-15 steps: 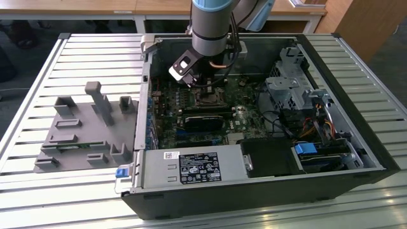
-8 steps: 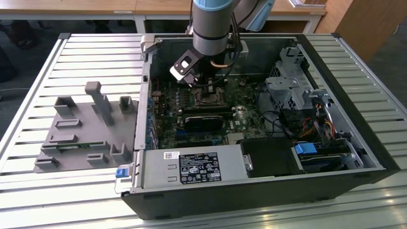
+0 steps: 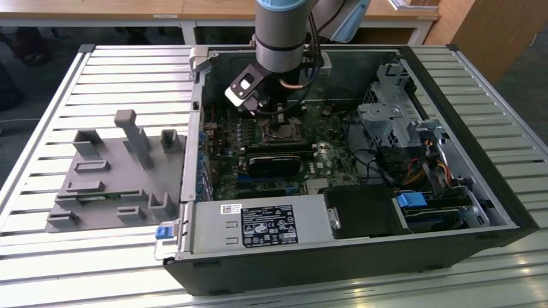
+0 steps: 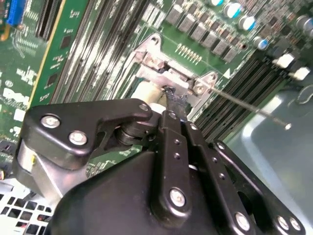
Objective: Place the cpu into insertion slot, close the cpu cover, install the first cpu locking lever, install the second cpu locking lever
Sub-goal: 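Close the cpu cover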
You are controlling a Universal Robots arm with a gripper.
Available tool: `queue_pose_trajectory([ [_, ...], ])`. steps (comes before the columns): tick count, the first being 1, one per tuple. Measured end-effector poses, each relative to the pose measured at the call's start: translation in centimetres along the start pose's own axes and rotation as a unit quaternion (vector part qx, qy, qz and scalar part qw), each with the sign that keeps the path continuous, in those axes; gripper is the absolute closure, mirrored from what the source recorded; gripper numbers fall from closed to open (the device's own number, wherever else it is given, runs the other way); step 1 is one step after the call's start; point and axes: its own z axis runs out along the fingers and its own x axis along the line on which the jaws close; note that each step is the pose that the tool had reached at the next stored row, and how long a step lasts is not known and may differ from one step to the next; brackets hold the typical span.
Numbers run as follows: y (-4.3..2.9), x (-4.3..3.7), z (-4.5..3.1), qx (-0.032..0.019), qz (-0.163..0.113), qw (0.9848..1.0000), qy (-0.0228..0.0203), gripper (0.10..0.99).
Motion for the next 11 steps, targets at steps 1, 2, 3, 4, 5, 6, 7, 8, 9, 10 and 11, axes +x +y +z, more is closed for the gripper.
queue_pose_trajectory([
  [1, -0.05, 0.00, 0.02, 0.0000, 0.000, 1.0000, 0.0000, 0.980],
  [2, -0.07, 0.00, 0.05, 0.0000, 0.000, 1.0000, 0.0000, 0.980],
  [3, -0.08, -0.01, 0.09, 0.0001, 0.000, 1.0000, 0.0000, 0.980],
  [4, -0.09, -0.01, 0.14, 0.0001, 0.000, 1.0000, 0.0000, 0.980],
  [5, -0.10, -0.02, 0.19, 0.0001, 0.000, 1.0000, 0.0000, 0.980],
  [6, -0.11, -0.03, 0.26, 0.0001, 0.000, 1.0000, 0.0000, 0.980],
  [7, -0.11, -0.03, 0.29, 0.0001, 0.000, 1.0000, -0.0001, 0.980],
  [8, -0.11, -0.03, 0.31, 0.0001, 0.000, 1.0000, -0.0001, 0.980],
  [9, -0.11, -0.04, 0.31, 0.0002, 0.000, 1.0000, -0.0002, 0.980],
  [10, -0.11, -0.04, 0.31, 0.0002, 0.000, 1.0000, -0.0003, 0.980],
  [11, -0.11, -0.03, 0.30, 0.0001, 0.000, 1.0000, -0.0002, 0.980],
])
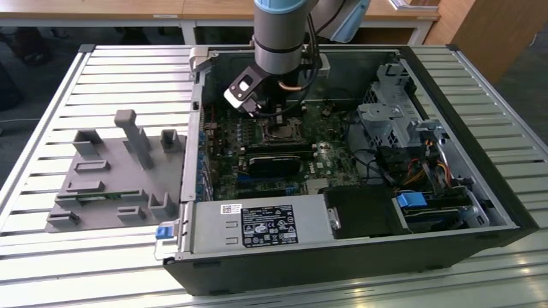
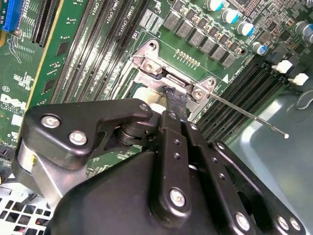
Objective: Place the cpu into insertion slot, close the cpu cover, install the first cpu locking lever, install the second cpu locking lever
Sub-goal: 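Close the cpu cover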
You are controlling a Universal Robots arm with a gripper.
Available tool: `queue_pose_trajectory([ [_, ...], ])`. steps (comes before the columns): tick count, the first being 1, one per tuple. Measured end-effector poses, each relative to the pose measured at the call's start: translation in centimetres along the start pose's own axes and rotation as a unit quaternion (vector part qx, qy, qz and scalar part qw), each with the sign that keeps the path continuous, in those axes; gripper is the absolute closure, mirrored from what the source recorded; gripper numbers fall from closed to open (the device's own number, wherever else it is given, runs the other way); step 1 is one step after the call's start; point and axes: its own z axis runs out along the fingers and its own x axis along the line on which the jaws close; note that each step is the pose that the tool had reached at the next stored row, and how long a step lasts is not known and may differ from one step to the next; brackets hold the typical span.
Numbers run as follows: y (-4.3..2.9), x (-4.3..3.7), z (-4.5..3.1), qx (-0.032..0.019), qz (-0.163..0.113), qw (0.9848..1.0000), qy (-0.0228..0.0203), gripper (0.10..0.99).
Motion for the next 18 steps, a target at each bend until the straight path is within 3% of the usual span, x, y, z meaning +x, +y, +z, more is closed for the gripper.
queue_pose_trajectory([
  [5, 0.17, 0.03, -0.25, -0.0001, 0.000, 1.0000, 0.0001, 0.980],
  [18, 1.73, -0.01, -0.21, 0.0024, 0.000, 1.0000, 0.0002, 0.980],
])
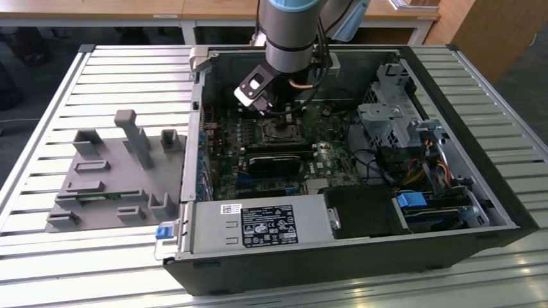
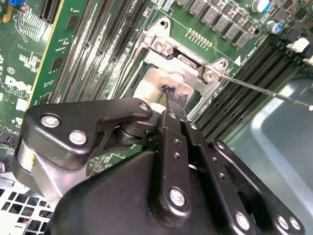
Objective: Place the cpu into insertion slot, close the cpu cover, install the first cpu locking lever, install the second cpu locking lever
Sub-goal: 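Close the cpu cover, then install the first cpu locking lever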
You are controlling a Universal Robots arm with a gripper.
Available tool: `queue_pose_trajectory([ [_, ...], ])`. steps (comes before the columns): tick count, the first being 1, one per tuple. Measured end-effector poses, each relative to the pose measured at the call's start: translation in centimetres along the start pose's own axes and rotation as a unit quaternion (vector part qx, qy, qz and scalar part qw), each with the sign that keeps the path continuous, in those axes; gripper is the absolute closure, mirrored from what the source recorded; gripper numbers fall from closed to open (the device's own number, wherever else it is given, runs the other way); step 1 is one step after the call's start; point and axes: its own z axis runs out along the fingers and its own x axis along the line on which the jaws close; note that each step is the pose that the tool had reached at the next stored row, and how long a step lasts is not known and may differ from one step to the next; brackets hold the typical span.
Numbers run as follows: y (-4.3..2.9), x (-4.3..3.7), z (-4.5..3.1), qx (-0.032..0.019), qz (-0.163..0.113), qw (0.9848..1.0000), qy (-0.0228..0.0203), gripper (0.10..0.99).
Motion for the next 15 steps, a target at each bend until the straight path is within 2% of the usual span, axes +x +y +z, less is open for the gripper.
queue_pose_trajectory([
  [8, 0.08, 0.02, -0.21, 0.0002, 0.000, 1.0000, -0.0001, 0.980],
  [15, 0.12, 0.12, -1.26, 0.0001, 0.000, 1.0000, 0.0000, 0.980],
])
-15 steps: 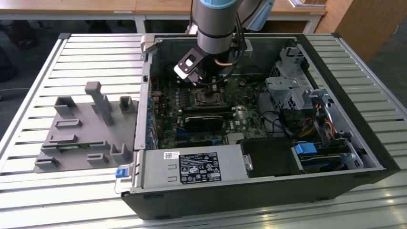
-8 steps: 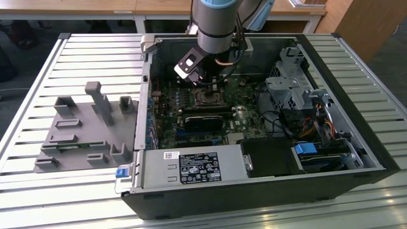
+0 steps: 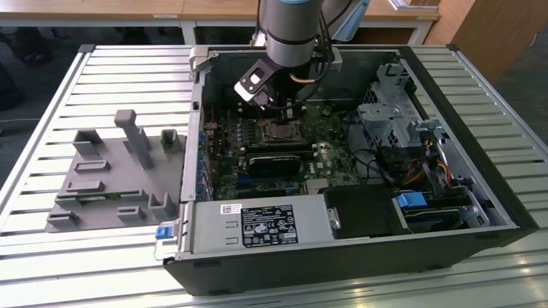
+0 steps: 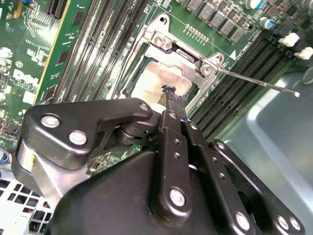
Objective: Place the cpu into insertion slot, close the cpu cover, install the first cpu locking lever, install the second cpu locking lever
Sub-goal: 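Install the first cpu locking lever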
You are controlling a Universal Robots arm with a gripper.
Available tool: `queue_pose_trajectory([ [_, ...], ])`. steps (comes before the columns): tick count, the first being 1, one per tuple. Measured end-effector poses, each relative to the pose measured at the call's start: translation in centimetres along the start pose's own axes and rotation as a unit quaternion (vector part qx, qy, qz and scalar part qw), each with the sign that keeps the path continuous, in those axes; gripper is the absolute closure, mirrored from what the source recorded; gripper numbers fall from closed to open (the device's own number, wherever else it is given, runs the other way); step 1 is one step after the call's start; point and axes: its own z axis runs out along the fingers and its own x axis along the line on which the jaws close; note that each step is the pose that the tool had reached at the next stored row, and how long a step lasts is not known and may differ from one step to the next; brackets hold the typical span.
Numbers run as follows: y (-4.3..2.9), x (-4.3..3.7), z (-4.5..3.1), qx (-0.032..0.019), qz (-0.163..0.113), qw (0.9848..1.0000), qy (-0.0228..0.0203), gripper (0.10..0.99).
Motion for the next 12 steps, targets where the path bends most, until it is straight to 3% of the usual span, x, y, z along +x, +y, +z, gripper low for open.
queue_pose_trajectory([
  [12, 0.10, 0.30, -3.25, 0.0006, 0.000, 1.0000, 0.0000, 0.980],
])
